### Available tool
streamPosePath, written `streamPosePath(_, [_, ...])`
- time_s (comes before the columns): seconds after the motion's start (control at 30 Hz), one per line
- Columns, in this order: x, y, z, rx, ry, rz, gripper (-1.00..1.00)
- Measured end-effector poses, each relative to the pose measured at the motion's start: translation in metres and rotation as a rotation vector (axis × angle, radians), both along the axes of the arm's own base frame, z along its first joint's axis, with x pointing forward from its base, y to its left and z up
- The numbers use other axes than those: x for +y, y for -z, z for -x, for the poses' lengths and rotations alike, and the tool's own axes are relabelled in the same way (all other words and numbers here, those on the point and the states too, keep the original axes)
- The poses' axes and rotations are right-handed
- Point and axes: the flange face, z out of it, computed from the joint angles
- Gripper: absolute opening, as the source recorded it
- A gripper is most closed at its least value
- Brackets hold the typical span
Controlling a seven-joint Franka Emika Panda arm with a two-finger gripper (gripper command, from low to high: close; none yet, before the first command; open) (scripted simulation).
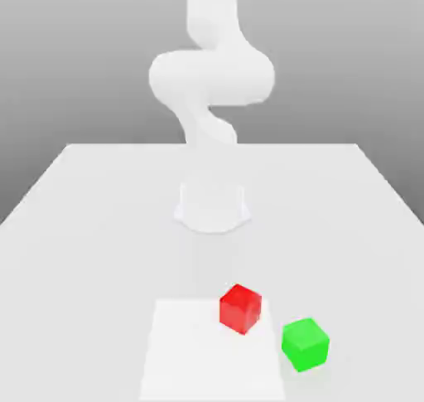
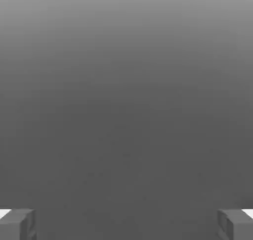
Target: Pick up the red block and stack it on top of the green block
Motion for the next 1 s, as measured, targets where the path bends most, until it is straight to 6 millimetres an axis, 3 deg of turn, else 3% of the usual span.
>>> streamPosePath(0.13, [0.007, 0.099, -0.039, 0.143, -0.153, 0.059, 0.00])
streamPosePath(0.3, [0.025, 0.224, -0.053, 0.315, -0.355, 0.142, 0.00])
streamPosePath(0.43, [0.039, 0.325, -0.036, 0.458, -0.535, 0.219, 0.00])
streamPosePath(0.57, [0.047, 0.427, 0.008, 0.617, -0.745, 0.314, 0.00])
streamPosePath(0.63, [0.049, 0.455, 0.018, 0.648, -0.795, 0.334, 0.00])
streamPosePath(0.87, [0.048, 0.508, 0.022, 0.659, -0.809, 0.339, 0.00])
streamPosePath(0.9, [0.048, 0.515, 0.023, 0.660, -0.808, 0.339, -1.00])
streamPosePath(1.0, [0.048, 0.515, 0.023, 0.661, -0.808, 0.338, -1.00])
